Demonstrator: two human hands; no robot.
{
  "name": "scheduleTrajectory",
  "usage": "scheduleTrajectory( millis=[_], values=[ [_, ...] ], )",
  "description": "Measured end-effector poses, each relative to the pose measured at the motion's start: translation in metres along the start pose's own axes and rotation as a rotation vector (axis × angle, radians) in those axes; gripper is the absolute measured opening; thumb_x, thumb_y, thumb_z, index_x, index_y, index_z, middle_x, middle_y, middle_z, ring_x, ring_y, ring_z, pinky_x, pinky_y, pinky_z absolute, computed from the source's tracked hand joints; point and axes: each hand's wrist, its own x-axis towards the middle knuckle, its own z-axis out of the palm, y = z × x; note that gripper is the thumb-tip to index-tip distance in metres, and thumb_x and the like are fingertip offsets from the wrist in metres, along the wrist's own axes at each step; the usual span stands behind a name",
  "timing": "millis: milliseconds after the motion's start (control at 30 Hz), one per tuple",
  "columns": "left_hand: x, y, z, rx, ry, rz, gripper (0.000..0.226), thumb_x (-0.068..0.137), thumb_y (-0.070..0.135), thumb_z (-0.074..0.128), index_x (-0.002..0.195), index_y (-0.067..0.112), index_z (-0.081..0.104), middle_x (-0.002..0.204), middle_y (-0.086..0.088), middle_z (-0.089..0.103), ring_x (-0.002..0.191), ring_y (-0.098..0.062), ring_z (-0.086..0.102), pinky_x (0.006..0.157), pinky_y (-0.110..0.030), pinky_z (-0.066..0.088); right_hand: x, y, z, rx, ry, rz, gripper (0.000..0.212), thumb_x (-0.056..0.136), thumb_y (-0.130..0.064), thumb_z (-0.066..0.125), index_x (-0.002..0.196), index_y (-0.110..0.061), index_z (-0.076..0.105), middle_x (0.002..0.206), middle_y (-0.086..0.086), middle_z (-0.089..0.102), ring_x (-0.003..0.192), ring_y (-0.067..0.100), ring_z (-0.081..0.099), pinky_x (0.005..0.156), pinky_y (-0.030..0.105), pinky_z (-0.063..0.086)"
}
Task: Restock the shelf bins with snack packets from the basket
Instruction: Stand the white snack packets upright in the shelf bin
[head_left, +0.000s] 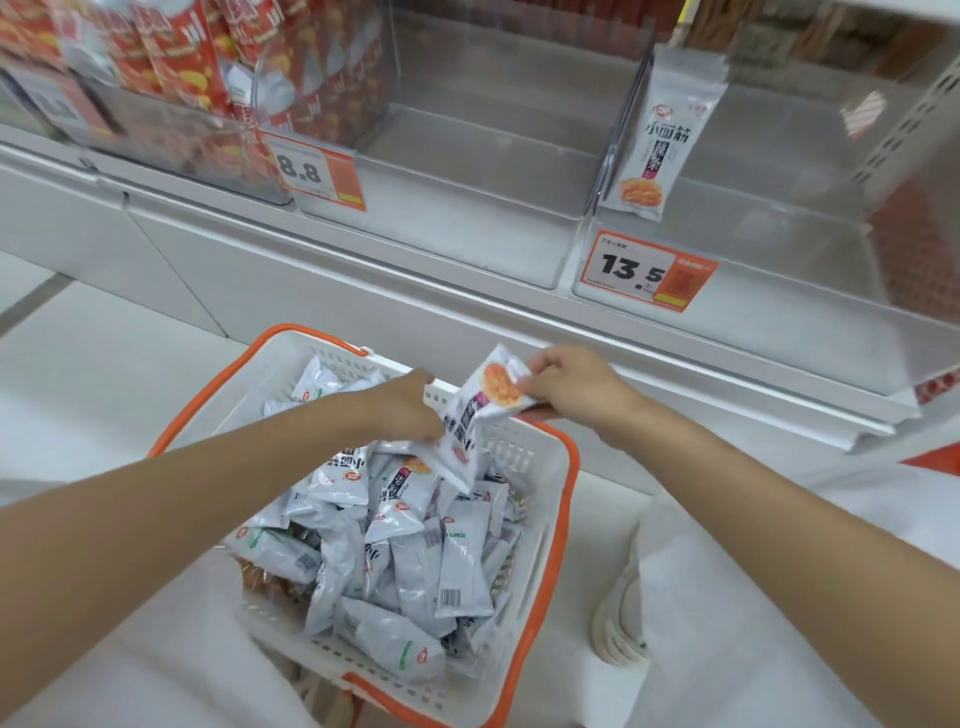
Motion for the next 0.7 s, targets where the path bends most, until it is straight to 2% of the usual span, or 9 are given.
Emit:
scheduleTrajectory(
  millis=[67,133,167,267,333,400,433,600,700],
  values=[
    [-0.006,0.008,-0.010,-0.348,-0.094,-0.075,0.049,0.081,0.010,0.065,0.124,0.020,0.043,0.110,-0.008,0.060,0.102,-0.024,0.056,0.084,-0.035,0.050,-0.007,-0.015,-0.008,0.174,0.063,-0.042,0.015,0.093,-0.002,0.061,0.079,-0.007,0.057,0.082,0.013,0.063,0.067,0.018,0.067,0.070,0.030,0.061],
    [-0.010,0.017,-0.017,-0.658,-0.160,-0.100,0.013,0.082,0.008,0.064,0.093,0.012,0.058,0.089,-0.006,0.059,0.083,-0.022,0.058,0.088,-0.038,0.052,-0.010,-0.022,-0.012,0.279,0.123,-0.066,0.017,0.094,-0.001,0.059,0.079,-0.006,0.055,0.086,0.013,0.065,0.072,0.019,0.068,0.069,0.029,0.061],
    [-0.010,0.020,-0.020,-0.789,-0.147,-0.081,0.007,0.085,0.006,0.063,0.081,0.011,0.060,0.085,-0.007,0.059,0.079,-0.021,0.057,0.091,-0.039,0.051,-0.010,-0.024,-0.013,0.314,0.136,-0.056,0.017,0.094,-0.001,0.058,0.079,-0.006,0.054,0.089,0.015,0.067,0.077,0.022,0.069,0.071,0.030,0.061],
    [-0.009,0.028,-0.031,-1.027,0.003,0.007,0.007,0.086,0.008,0.068,0.082,0.012,0.063,0.084,-0.005,0.062,0.080,-0.016,0.059,0.089,-0.034,0.053,-0.007,-0.020,-0.022,0.246,-0.004,0.017,0.009,0.090,0.000,0.063,0.097,0.003,0.059,0.106,0.023,0.069,0.090,0.028,0.070,0.082,0.036,0.060],
    [-0.008,0.031,-0.038,-0.946,0.056,0.114,0.006,0.087,0.014,0.069,0.090,0.013,0.065,0.087,-0.002,0.065,0.080,-0.012,0.059,0.087,-0.029,0.052,-0.008,-0.017,-0.030,0.063,-0.137,0.028,0.040,0.081,-0.009,0.075,0.117,-0.004,0.058,0.114,0.016,0.069,0.097,0.022,0.068,0.089,0.036,0.057],
    [-0.008,0.035,-0.042,-0.751,0.034,0.205,0.013,0.089,0.018,0.067,0.101,0.013,0.067,0.096,0.001,0.070,0.084,-0.009,0.064,0.088,-0.027,0.054,-0.011,-0.017,-0.032,-0.018,-0.129,-0.041,0.066,0.070,-0.023,0.085,0.126,-0.021,0.051,0.118,0.003,0.065,0.105,0.017,0.065,0.090,0.033,0.054],
    [-0.009,0.038,-0.041,-0.676,0.010,0.238,0.017,0.090,0.018,0.065,0.106,0.013,0.067,0.099,0.001,0.073,0.088,-0.009,0.067,0.088,-0.027,0.056,-0.013,-0.018,-0.032,-0.008,-0.127,-0.089,0.068,0.069,-0.024,0.087,0.127,-0.026,0.050,0.118,0.000,0.066,0.105,0.016,0.065,0.089,0.031,0.054],
    [-0.010,0.053,-0.031,-0.617,0.002,0.329,0.026,0.087,0.008,0.067,0.113,0.005,0.064,0.103,-0.012,0.074,0.100,-0.025,0.070,0.088,-0.034,0.057,-0.022,-0.021,-0.025,0.131,-0.289,-0.154,0.055,0.076,-0.017,0.081,0.123,-0.028,0.054,0.105,-0.001,0.074,0.092,0.014,0.072,0.072,0.021,0.056],
    [-0.011,0.059,-0.031,-0.616,0.057,0.393,0.030,0.083,0.005,0.071,0.112,0.007,0.066,0.097,-0.010,0.075,0.093,-0.021,0.072,0.083,-0.029,0.058,-0.023,-0.019,-0.022,0.033,-0.337,-0.171,0.036,0.079,-0.013,0.079,0.110,-0.024,0.063,0.097,-0.005,0.075,0.087,0.009,0.071,0.073,0.020,0.056]
  ],
)
